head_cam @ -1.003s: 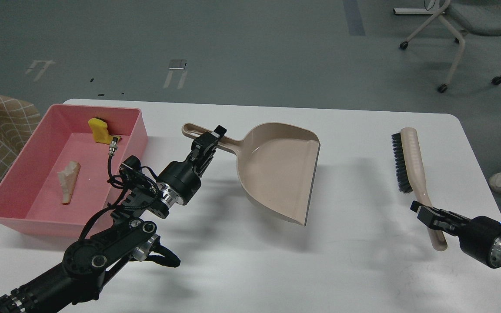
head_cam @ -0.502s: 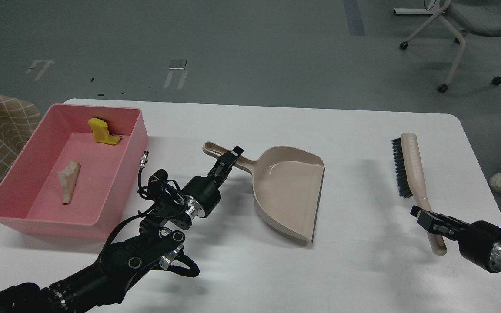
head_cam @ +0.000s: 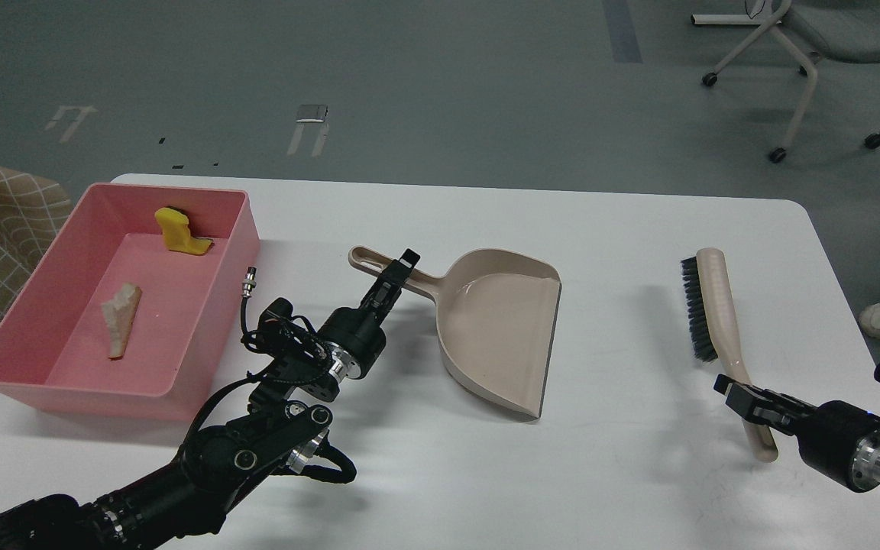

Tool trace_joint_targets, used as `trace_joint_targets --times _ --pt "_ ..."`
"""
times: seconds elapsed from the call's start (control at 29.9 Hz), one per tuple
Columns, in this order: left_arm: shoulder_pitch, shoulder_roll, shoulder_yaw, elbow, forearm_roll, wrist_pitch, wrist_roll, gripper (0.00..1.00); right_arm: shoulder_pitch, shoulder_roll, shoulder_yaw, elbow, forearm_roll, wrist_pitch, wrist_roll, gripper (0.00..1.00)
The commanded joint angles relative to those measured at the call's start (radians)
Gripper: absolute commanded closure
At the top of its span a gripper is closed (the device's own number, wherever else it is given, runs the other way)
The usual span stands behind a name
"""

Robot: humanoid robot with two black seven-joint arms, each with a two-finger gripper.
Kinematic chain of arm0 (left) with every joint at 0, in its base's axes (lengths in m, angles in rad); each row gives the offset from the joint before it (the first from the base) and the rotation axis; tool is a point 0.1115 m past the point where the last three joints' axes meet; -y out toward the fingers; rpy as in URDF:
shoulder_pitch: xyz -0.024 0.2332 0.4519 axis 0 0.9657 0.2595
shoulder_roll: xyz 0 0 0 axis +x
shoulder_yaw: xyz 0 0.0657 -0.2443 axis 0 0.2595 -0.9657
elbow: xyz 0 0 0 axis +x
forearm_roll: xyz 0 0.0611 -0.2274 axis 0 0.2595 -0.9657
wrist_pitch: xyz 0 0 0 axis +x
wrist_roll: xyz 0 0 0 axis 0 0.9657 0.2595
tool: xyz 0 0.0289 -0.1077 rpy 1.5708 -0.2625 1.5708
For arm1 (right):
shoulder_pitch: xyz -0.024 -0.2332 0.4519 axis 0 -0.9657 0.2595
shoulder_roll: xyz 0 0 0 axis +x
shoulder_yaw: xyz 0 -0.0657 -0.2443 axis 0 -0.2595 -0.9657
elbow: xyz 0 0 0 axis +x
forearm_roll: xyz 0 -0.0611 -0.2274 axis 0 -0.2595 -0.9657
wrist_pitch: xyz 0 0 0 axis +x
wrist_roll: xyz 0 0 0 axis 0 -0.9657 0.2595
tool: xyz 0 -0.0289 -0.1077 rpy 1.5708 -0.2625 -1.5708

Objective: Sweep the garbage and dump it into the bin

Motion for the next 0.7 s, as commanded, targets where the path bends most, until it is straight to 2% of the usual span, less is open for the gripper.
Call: trace_joint_targets --times 0.0,0.07,0.13,0.17,0.2,0.27,0.3,0.33,0.4,0.43,0.5,0.67 --pt "0.002 0.000 0.000 -0.002 0.002 0.002 -0.016 0.27 -0.011 0.008 0.000 -0.001 -0.002 0.000 0.000 0.82" --pt "0.002 0.000 0.000 -0.002 0.002 0.002 -0.019 0.26 -0.011 0.012 0.000 -0.003 -0.002 0.000 -0.002 0.82" --pt "0.002 0.000 0.000 -0.003 0.002 0.002 -0.021 0.18 -0.013 0.015 -0.002 -0.003 -0.002 0.000 -0.003 0.77" --pt "0.000 0.000 0.000 -0.003 0.000 0.002 -0.021 0.10 -0.017 0.019 0.000 -0.004 -0.002 0.000 -0.005 0.65" --pt "-0.001 0.000 -0.001 -0.006 0.000 0.002 -0.021 0.04 -0.020 0.025 0.000 -0.006 0.000 0.000 -0.006 0.60" --pt "-0.001 0.000 -0.001 -0.011 0.000 0.002 -0.023 0.04 -0.020 0.028 0.000 -0.006 0.001 0.000 -0.006 0.52" --pt "-0.003 0.000 -0.001 -0.014 0.000 0.002 -0.023 0.03 -0.020 0.030 0.001 -0.006 0.003 0.000 -0.008 0.30" --pt "-0.003 0.000 -0.001 -0.015 0.000 0.002 -0.023 0.03 -0.020 0.031 0.004 -0.007 0.003 0.000 -0.008 0.22" --pt "-0.001 0.000 -0.001 -0.022 -0.001 0.001 -0.023 0.03 -0.020 0.048 0.010 -0.012 0.003 0.000 -0.009 0.19" --pt "0.000 0.001 -0.001 -0.028 -0.001 0.002 -0.023 0.03 -0.020 0.051 0.015 -0.014 0.003 0.000 -0.009 0.13" --pt "0.003 0.006 -0.001 -0.035 -0.001 0.002 -0.023 0.03 -0.019 0.059 0.020 -0.014 0.003 0.000 -0.009 0.07" --pt "0.006 0.021 -0.001 -0.042 -0.001 0.002 -0.023 0.02 -0.019 0.065 0.027 -0.014 0.029 0.000 -0.009 0.03"
